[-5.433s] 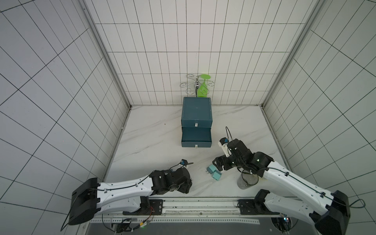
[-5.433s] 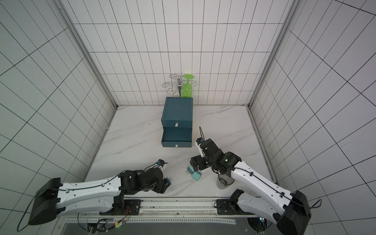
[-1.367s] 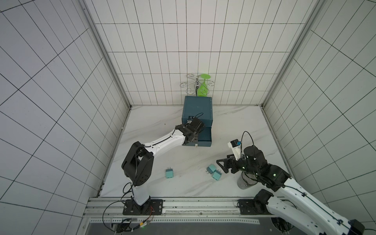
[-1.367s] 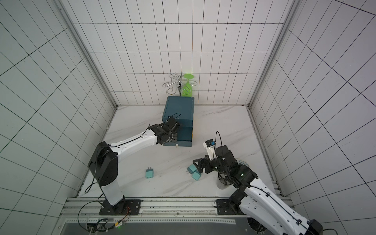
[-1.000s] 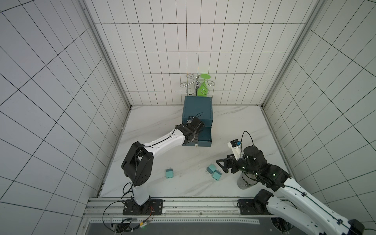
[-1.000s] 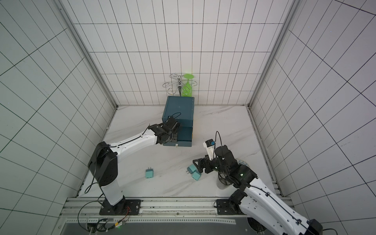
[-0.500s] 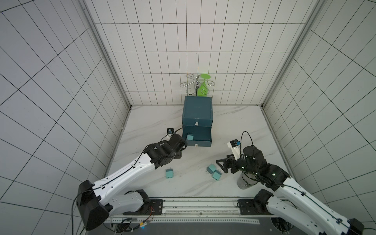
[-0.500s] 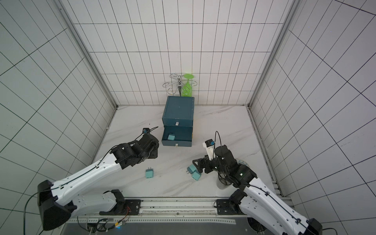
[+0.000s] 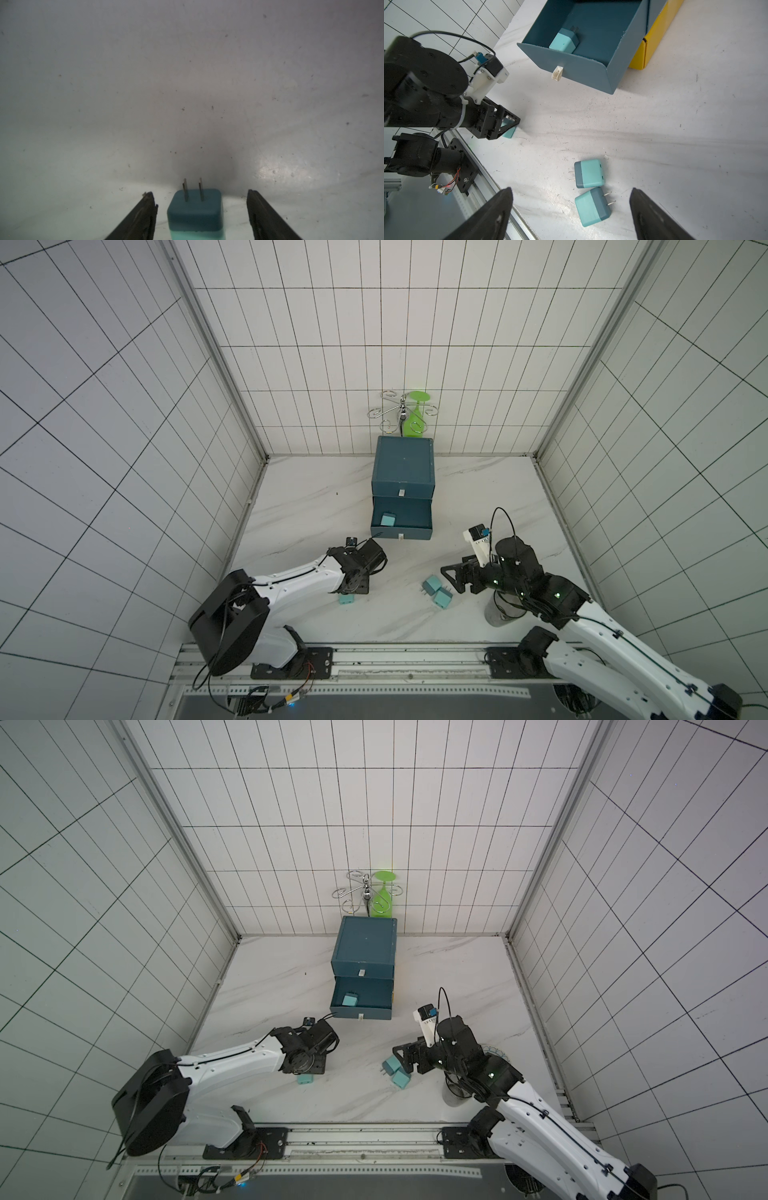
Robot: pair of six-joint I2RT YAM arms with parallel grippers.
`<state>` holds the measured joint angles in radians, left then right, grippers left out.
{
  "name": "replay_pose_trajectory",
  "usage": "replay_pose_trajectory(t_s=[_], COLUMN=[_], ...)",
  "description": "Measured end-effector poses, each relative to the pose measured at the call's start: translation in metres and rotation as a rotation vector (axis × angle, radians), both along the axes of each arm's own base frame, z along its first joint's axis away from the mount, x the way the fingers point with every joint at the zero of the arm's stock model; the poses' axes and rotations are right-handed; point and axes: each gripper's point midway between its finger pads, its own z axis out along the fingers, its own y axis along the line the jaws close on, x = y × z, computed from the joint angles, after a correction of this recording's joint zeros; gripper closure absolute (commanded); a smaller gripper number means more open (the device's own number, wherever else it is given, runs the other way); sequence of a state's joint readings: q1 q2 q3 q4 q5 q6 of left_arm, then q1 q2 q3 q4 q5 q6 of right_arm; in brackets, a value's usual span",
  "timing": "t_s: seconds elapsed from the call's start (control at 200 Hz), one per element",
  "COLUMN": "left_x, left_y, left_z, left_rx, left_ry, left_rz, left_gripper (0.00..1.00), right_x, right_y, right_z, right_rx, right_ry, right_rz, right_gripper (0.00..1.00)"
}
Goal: Place the plugs into the drawer by color
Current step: Pick up the plug from the center of the board, then place the plug in the drawer.
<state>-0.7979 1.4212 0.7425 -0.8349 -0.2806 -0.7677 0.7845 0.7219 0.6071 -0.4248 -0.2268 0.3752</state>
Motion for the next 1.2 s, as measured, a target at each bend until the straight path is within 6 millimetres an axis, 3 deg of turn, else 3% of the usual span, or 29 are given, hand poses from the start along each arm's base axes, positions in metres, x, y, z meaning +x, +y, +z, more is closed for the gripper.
replay_pose_trajectory(t_s=[0.245,0.475,0.62,0.75,0.845,0.989,1.079,1.149,1.199], left_x=[-0.004,-0.005,-0.004,-0.004,0.009,0.057,0.081,0.098,0.111], left_y=[-0.005,-0.011,-0.015,-0.027,-0.049,-0.102,-0.124,-0.135,-0.140], left_z=[-0.012,-0.013,-0.013,-0.004,0.030,0.128,0.176,0.195,0.197], left_rx=[-0.012,-0.018,-0.029,-0.083,-0.162,-0.338,-0.386,-0.389,-0.380], left_ry=[0.019,0.005,0.006,0.019,-0.032,-0.231,-0.323,-0.360,-0.369], left_rz=[0.004,-0.011,-0.025,-0.054,-0.086,-0.146,-0.166,-0.170,-0.170], left_gripper=[0.43,0.80,0.91,0.93,0.94,0.96,1.00,1.00,1.00], right_x=[0.001,0.002,0.002,0.002,0.002,0.004,0.004,0.005,0.005], right_y=[0.001,0.002,0.002,0.002,0.001,-0.003,-0.007,-0.010,-0.011], right_z=[-0.001,-0.003,-0.004,-0.003,-0.002,0.007,0.014,0.015,0.015], right_rx=[-0.003,-0.008,-0.008,-0.008,-0.005,0.014,0.029,0.032,0.032], right_ry=[0.004,0.009,0.009,0.008,0.003,-0.032,-0.058,-0.069,-0.071], right_rz=[0.000,0.001,0.001,0.001,-0.004,-0.026,-0.044,-0.054,-0.060], right_gripper=[0.08,0.08,0.08,0.08,0.08,0.08,0.08,0.08,0.08])
